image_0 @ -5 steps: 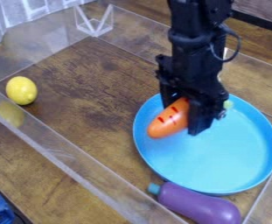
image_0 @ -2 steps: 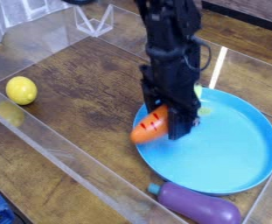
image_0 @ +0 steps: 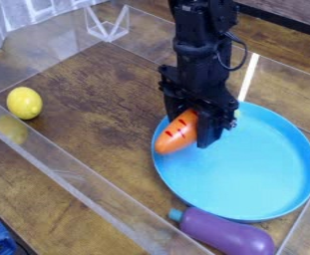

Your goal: Put the carrot on the blue tray

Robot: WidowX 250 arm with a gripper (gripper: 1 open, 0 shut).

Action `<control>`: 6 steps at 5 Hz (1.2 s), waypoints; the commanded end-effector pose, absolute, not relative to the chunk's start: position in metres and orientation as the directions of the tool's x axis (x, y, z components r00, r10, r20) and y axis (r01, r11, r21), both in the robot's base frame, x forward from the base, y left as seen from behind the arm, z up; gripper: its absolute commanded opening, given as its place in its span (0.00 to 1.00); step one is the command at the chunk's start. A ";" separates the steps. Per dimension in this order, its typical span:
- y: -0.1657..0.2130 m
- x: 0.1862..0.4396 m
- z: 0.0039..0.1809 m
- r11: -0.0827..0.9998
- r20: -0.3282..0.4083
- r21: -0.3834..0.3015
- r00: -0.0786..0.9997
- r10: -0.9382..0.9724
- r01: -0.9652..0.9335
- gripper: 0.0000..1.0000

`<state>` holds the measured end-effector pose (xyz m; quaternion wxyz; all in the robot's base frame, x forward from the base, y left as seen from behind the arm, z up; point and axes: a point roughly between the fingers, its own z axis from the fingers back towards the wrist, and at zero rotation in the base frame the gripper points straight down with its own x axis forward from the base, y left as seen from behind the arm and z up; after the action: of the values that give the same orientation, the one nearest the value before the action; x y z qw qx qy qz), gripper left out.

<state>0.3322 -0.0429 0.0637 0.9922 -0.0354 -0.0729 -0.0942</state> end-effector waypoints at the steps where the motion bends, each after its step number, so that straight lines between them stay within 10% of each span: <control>1: -0.039 0.342 0.082 0.984 0.230 -0.048 0.960 -0.157 0.172 1.00; 6: -0.035 0.349 0.092 0.968 0.338 -0.043 0.915 -0.218 0.247 1.00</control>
<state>0.3399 -0.0411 0.0646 0.9832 -0.0474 -0.1239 -0.1253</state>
